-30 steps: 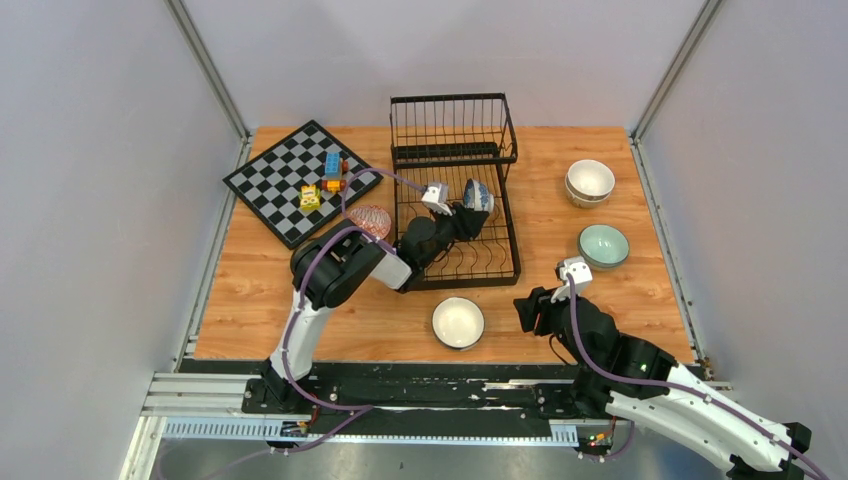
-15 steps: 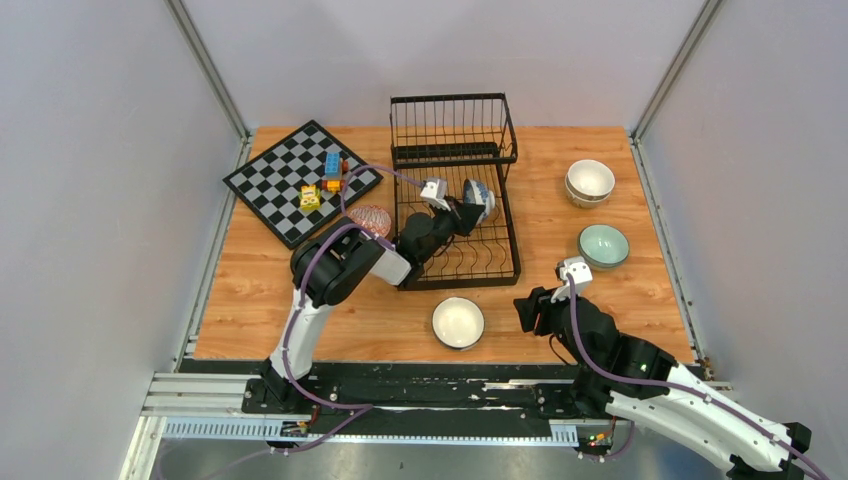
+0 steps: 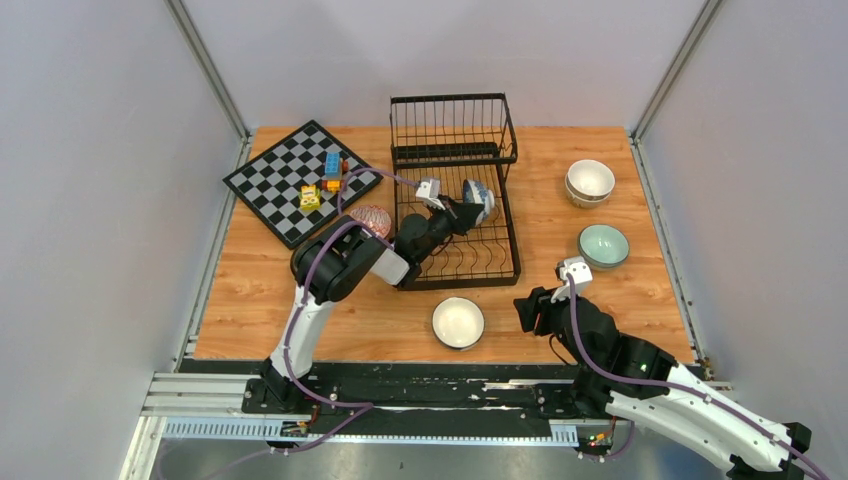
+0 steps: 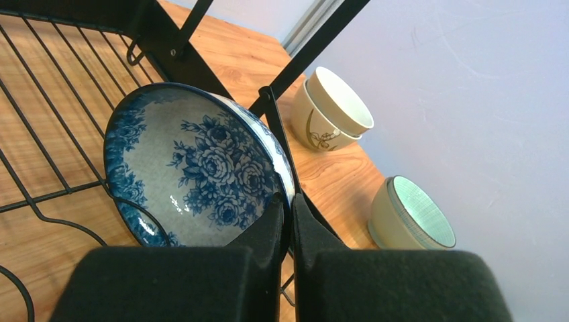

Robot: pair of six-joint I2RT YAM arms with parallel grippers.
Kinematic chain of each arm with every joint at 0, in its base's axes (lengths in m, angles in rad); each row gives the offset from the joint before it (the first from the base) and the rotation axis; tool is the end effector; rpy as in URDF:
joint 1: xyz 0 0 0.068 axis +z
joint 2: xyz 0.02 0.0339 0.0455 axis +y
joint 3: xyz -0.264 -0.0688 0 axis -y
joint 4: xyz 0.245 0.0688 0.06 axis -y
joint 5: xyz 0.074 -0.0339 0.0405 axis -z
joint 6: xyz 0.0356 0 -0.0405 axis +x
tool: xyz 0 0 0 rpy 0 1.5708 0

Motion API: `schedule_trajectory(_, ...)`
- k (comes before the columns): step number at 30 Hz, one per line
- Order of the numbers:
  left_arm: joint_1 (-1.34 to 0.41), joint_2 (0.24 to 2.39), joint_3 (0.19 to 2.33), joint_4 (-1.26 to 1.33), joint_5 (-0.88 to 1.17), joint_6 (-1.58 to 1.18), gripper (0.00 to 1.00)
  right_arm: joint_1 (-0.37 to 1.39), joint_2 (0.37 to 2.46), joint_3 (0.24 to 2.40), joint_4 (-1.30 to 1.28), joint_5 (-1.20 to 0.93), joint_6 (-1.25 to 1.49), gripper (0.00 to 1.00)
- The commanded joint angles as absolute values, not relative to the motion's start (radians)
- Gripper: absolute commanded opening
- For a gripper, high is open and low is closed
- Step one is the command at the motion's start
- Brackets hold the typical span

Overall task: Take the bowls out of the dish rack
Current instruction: Pick up the bowl from the dish rack.

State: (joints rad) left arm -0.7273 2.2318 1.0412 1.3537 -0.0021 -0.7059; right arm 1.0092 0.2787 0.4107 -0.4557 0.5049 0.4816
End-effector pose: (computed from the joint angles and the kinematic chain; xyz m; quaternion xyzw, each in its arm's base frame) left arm 0.3264 -0.2904 0.1345 0.0061 0.6471 -0.5002 0.5753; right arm 0.0683 0.0762 0.2444 -0.0642 0.7969 0.2345 0.5530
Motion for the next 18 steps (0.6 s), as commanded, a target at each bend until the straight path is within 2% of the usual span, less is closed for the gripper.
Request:
schedule_trajectory(1, -0.717, 2.238, 1.026, 1.490, 0.022, -0.752, 0.00, 1.000, 0.273, 0.402, -0.459, 0.525, 0.477, 0.52)
schedule_trajectory(9, -0.694, 2.231, 1.010, 1.602, 0.070, -0.813, 0.00, 1.000, 0.273, 0.406, -0.459, 0.523, 0.478, 0.52)
schedule_trajectory(18, -0.684, 2.208, 1.012, 1.606, 0.133, -0.830, 0.00, 1.000, 0.276, 0.412, -0.459, 0.522, 0.478, 0.52)
